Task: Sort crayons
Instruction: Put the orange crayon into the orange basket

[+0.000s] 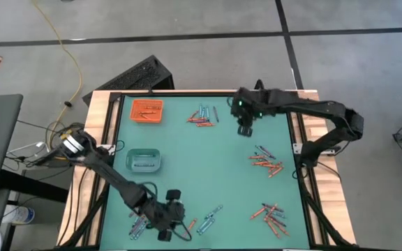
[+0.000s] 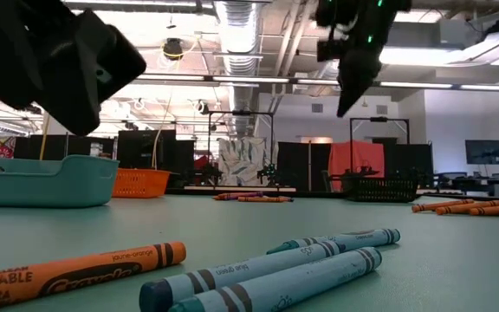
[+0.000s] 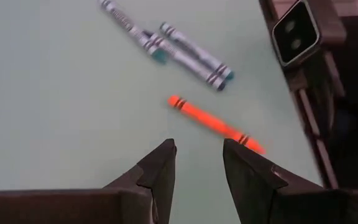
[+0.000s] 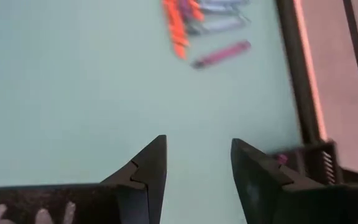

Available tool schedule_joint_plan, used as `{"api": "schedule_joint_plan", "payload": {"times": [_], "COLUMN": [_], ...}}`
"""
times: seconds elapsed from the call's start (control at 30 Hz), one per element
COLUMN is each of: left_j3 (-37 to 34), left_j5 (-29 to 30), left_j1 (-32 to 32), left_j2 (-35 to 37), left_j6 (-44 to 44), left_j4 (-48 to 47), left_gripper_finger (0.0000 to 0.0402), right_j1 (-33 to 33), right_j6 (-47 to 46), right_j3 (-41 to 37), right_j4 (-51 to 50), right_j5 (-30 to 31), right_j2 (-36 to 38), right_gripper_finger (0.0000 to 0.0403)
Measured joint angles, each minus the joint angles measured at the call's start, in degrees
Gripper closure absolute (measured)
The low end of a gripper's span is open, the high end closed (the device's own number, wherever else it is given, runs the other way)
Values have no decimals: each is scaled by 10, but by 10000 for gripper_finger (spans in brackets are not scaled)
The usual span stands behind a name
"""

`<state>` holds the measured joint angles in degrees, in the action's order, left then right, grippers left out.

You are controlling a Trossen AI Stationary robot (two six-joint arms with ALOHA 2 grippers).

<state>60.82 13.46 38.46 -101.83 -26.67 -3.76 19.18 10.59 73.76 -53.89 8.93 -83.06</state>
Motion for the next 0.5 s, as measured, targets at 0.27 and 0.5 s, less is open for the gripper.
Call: {"api": "schedule_joint_plan", "payload": {"times": [0.27, 0.5], "left_j3": [126, 186], "left_j5": [53, 94], "left_j1": [37, 64], "left_j2": [-83, -155], "left_j6": [-68, -135], "left_j4": [-97, -110], "left_gripper_finger": [278, 278], "right_j1": [-162, -275], "right_j6": [-95, -170], "right_j3": [0, 0], "right_j4": [-13, -18], "right_j5": [92, 157], "right_j2": [31, 36], "right_gripper_finger": [233, 233]}}
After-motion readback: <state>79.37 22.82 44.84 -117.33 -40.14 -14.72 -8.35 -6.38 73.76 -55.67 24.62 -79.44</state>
